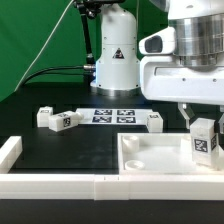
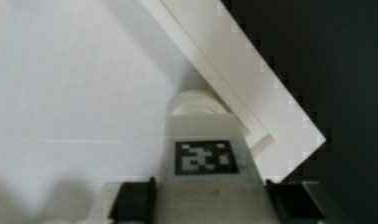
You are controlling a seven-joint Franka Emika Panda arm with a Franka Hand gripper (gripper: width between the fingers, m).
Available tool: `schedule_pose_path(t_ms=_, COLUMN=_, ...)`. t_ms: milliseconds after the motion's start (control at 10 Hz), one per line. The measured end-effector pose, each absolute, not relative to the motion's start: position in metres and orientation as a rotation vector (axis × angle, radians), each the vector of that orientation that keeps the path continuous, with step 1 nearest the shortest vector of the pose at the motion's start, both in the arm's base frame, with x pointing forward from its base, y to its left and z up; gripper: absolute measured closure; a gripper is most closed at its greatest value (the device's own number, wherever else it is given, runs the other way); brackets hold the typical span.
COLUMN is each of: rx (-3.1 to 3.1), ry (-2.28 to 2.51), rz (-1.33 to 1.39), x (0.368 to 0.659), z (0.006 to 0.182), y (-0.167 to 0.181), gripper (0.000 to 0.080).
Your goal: Assemble one leg
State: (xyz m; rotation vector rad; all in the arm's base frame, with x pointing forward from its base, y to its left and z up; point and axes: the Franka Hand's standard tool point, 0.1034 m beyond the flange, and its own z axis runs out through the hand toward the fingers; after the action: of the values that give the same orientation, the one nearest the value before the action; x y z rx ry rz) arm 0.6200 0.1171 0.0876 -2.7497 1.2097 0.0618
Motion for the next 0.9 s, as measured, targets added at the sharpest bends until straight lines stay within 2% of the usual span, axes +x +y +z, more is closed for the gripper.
schedule_pose_path(t_ms=400, rx=-2.520, ry=1.653, rz=0.087, x=0.6208, z=0.0875, y=0.1251, gripper=0.0508)
schedule_pose_path(t_ms=700, rx=-2.557, ry=1.593, rz=0.083, x=0.6207, z=0.0873, y=0.1251, gripper=0.0508)
schedule_pose_path(t_ms=800, rx=-2.561, ry=1.587, rz=0.082, x=0.6206, z=0.0873, y=0.1256, gripper=0.0359)
schedule_pose_path(t_ms=900, rx=-2.635, ry=1.462, rz=0.070, x=0.6205, z=0.0873, y=0.1255, gripper=0.0359)
